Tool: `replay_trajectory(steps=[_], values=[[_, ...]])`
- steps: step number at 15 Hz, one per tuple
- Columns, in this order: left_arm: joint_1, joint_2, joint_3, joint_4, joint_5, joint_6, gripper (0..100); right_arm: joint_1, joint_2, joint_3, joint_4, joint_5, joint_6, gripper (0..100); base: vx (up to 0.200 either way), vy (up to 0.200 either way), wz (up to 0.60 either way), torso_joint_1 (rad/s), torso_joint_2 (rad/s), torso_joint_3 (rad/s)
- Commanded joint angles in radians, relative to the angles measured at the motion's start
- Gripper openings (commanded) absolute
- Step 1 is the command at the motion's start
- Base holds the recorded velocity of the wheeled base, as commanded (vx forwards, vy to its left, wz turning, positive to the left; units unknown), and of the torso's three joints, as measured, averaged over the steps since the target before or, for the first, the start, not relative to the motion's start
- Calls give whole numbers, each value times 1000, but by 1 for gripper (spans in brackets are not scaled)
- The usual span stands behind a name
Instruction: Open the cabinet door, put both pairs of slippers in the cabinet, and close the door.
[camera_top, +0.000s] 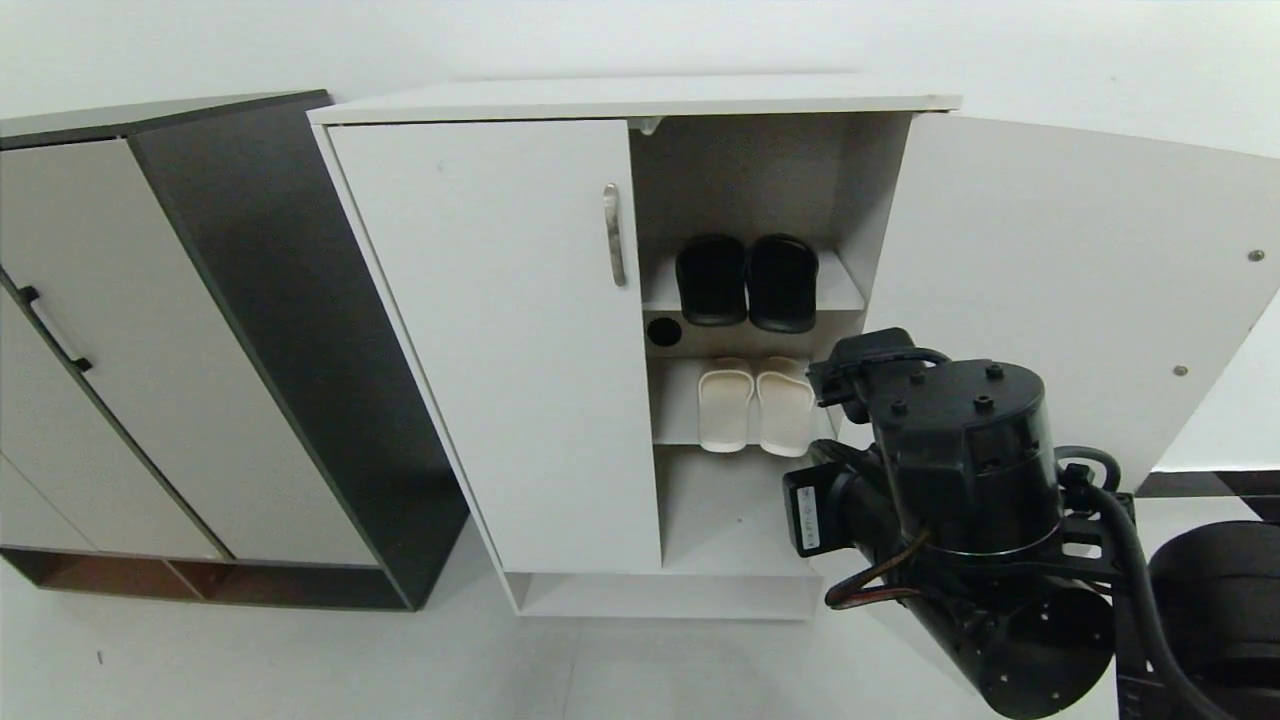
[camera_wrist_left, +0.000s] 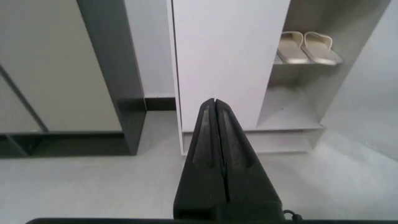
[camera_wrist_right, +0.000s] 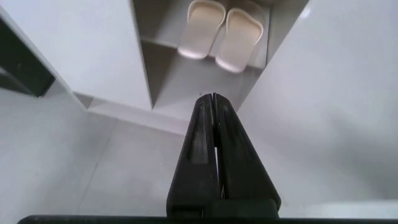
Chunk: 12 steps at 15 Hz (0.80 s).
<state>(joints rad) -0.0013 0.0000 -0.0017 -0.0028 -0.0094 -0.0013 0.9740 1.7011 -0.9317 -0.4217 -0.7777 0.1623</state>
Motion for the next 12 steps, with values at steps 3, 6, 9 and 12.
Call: replay_trajectory(steps=[3, 6, 9, 12], values=[[0, 2, 0, 0, 0, 0, 0, -1, 5, 8, 1, 0, 0, 0, 0, 0, 0, 0, 0, 0], [0, 0, 0, 0, 0, 0, 0, 0, 6, 11, 1, 0, -1, 0, 0, 0, 0, 0, 0, 0], [0, 2, 2, 0, 0, -2, 0, -1, 5, 13, 0, 1, 0, 0, 0, 0, 0, 0, 0, 0], [0, 0, 2, 0, 0, 0, 0, 0, 5, 21, 1, 1, -1, 0, 0, 0, 0, 0, 0, 0]])
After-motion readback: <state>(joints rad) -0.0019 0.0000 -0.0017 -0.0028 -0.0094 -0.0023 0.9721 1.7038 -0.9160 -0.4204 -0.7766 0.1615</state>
